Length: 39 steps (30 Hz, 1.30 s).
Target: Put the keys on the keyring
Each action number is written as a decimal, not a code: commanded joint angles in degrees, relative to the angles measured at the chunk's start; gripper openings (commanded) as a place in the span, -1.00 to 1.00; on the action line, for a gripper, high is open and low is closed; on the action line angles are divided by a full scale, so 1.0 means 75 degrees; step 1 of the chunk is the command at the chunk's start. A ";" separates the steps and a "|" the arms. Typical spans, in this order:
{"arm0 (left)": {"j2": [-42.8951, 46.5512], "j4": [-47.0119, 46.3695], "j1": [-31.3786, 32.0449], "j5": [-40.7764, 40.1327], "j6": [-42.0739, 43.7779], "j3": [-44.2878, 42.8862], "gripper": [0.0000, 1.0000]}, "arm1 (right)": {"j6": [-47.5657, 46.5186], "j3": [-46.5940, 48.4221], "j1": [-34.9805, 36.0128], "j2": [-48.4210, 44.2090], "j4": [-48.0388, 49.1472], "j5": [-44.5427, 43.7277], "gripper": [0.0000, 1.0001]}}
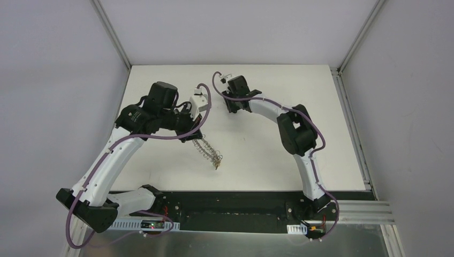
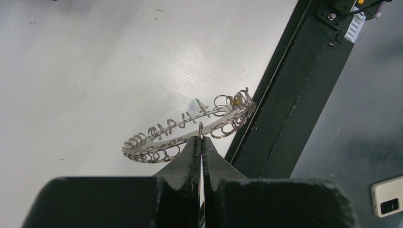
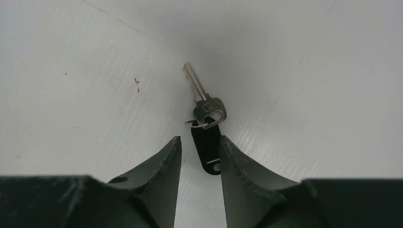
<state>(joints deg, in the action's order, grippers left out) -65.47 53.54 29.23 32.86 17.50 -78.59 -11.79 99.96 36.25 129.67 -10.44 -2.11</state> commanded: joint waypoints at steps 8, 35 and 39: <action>0.0503 0.0086 -0.0180 0.0024 0.0164 0.0118 -1.00 | -0.0768 0.1387 -0.0032 0.0062 -0.0252 -0.0184 -0.08; 0.0527 -0.0060 -0.0291 0.0170 0.0090 0.0271 -1.00 | -0.2525 0.2114 -0.0040 0.0924 -0.1564 0.0991 0.03; 0.0526 -0.0057 -0.0300 0.0173 0.0103 0.0278 -1.00 | -0.2796 0.2326 -0.0029 0.1111 -0.1709 0.1047 0.02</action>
<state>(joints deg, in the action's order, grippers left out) -62.85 54.43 27.64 32.49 17.58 -76.62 -29.06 113.97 35.92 136.68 -20.88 4.49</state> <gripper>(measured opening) 0.007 0.515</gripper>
